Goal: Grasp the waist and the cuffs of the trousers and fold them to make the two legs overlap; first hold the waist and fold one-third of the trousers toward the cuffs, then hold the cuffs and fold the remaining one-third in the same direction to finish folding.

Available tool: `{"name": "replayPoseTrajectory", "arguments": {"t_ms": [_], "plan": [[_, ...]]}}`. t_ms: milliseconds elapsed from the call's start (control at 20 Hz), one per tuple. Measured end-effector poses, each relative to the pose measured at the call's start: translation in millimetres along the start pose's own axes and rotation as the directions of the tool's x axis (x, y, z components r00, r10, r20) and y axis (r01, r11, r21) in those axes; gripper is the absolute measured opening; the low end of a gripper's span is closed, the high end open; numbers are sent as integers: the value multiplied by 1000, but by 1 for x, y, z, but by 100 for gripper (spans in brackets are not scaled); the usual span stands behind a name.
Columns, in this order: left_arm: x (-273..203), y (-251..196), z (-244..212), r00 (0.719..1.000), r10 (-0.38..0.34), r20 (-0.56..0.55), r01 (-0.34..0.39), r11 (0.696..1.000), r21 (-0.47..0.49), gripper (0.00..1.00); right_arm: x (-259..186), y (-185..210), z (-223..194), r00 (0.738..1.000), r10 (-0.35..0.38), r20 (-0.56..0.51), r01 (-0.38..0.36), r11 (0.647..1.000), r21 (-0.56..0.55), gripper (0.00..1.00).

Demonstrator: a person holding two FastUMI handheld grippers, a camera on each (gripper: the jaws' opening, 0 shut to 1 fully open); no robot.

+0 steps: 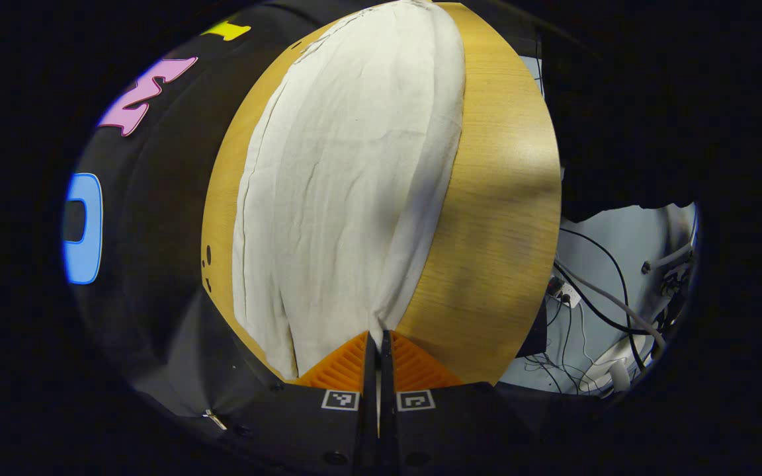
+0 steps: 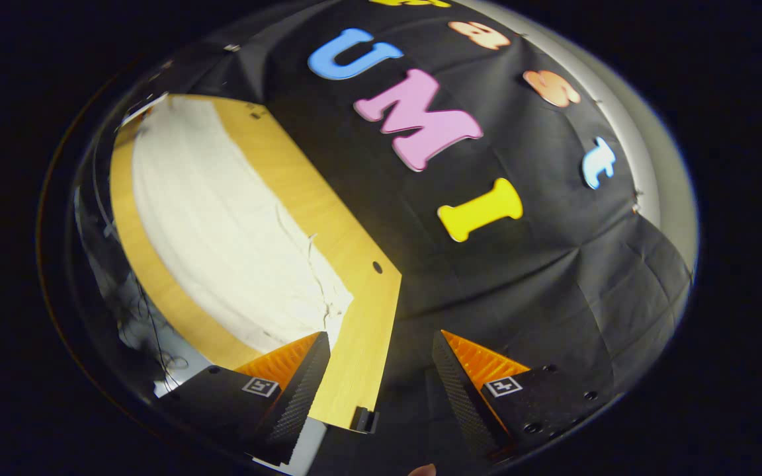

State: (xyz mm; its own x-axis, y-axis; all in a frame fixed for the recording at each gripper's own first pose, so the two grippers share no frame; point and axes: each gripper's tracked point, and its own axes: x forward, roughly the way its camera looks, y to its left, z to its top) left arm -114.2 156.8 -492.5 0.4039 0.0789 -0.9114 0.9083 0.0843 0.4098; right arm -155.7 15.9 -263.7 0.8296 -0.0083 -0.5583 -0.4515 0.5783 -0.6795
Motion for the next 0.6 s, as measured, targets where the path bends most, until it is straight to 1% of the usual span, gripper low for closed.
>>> {"name": "replayPoseTrajectory", "arguments": {"t_ms": [100,250,400,600], "plan": [[-1,0,0,1000,10,-3,-10,1000,-1,6,13,29,-18,996,86,-2,-86,990,-111,96],[-1,0,-1,1000,10,-15,-10,1000,0,7,34,67,-36,980,198,-6,-194,953,-234,96],[-1,-1,0,1000,11,-9,-11,1000,9,6,52,90,-52,965,262,-8,-249,907,-339,95],[-1,0,0,1000,22,-19,-22,999,25,6,74,110,-70,944,329,-15,-306,859,-411,95]]}}
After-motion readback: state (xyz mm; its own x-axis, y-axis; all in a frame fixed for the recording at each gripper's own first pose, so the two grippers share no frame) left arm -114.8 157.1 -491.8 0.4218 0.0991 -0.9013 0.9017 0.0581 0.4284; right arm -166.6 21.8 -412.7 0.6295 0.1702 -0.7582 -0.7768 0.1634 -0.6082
